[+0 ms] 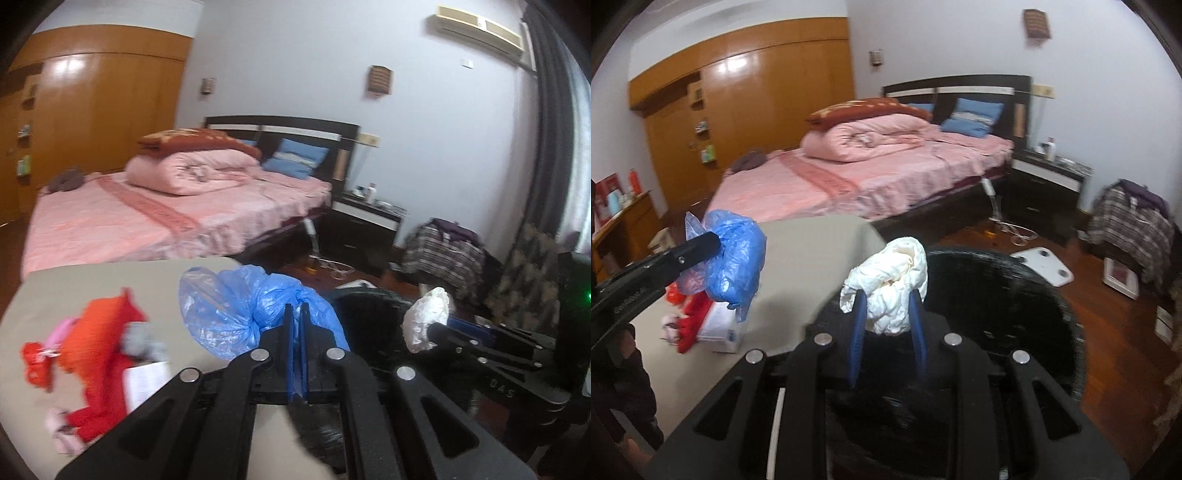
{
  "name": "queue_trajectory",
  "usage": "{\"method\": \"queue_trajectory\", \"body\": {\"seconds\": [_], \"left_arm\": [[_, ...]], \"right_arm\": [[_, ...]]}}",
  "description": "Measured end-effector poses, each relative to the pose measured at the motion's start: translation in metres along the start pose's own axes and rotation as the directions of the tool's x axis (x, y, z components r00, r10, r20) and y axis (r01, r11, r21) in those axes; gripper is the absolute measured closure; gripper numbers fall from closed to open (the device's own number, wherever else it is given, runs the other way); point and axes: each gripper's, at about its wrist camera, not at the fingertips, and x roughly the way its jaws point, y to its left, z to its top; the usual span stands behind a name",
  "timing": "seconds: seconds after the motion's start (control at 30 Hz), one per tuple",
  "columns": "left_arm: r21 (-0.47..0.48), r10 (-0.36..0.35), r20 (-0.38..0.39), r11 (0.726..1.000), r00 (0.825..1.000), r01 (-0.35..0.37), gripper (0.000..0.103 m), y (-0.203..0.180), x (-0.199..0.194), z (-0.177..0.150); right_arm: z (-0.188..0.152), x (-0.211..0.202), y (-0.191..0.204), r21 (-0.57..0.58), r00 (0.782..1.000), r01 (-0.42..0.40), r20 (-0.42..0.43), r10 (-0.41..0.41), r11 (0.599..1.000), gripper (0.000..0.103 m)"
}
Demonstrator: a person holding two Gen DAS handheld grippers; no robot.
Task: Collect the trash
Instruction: 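Drop the white cloth into the black bin with the right tool while the left drops the blue bag in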
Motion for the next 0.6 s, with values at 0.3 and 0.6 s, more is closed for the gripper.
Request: {"method": "queue_trajectory", "body": {"seconds": [0.3, 0.6], "left_arm": [[0.021, -0.158, -0.079, 0.987, 0.984, 0.160, 0.099, -0.052, 0.051, -0.002], [0.024, -0.071, -0.074, 0.997, 0.995, 0.073, 0.044, -0.021, 0.040, -0.014]], "right_arm": [[-0.015, -0.004, -0.048, 0.062, 0.992, 0.126, -0.012, -0.125, 0.990, 0.074], [-0.018, -0.005, -0.054, 0.087, 0.978, 0.204, 0.014, -0.206, 0.975, 0.013]]}}
